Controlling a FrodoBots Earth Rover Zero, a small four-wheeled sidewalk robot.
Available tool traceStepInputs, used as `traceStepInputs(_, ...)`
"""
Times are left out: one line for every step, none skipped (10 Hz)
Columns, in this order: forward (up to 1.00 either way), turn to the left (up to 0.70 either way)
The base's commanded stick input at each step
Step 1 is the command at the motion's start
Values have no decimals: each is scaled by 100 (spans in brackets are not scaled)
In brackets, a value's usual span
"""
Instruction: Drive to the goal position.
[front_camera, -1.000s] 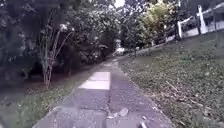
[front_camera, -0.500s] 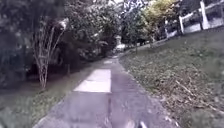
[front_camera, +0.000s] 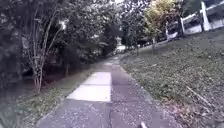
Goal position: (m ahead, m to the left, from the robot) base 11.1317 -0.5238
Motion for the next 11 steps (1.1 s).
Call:
traceStepInputs(70,1)
traceStepInputs(70,-13)
traceStepInputs(70,-13)
traceStepInputs(70,-6)
traceStepInputs(70,1)
traceStepInputs(70,1)
traceStepInputs(70,1)
traceStepInputs(70,1)
traceStepInputs(70,1)
traceStepInputs(70,1)
traceStepInputs(70,-5)
